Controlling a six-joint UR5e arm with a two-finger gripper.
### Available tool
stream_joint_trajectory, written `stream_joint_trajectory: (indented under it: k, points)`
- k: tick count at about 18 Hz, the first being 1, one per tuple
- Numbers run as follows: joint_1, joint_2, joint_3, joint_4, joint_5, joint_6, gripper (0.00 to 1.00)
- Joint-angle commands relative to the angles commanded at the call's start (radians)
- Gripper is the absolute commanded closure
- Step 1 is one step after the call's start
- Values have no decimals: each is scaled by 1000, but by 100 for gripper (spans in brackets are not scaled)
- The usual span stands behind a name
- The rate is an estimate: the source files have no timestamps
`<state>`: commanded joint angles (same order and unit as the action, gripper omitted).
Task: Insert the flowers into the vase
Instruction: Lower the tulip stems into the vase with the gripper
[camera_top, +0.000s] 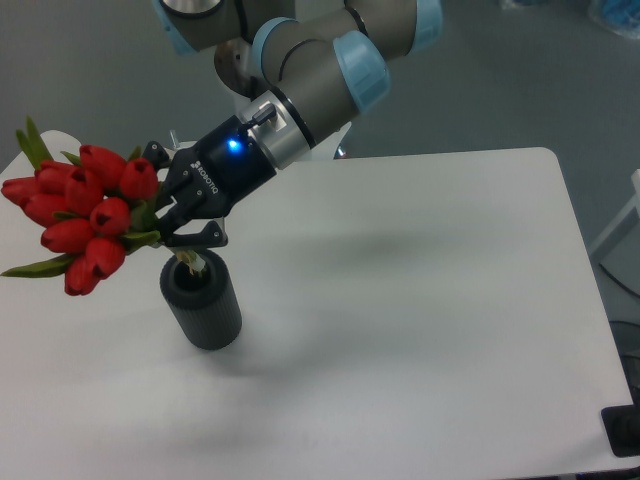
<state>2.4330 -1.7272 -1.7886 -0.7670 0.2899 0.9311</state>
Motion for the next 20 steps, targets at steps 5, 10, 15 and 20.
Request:
stream_joint_trajectory:
  k: [5, 10, 15, 20]
  points:
    - [-14, -18, -9, 0, 0, 6, 89]
    - [-14, -18, -41, 0, 0, 6, 88]
    - [-14, -41, -41, 0, -2, 37, 88]
    - [-12, -60, -70, 0, -2, 120, 88]
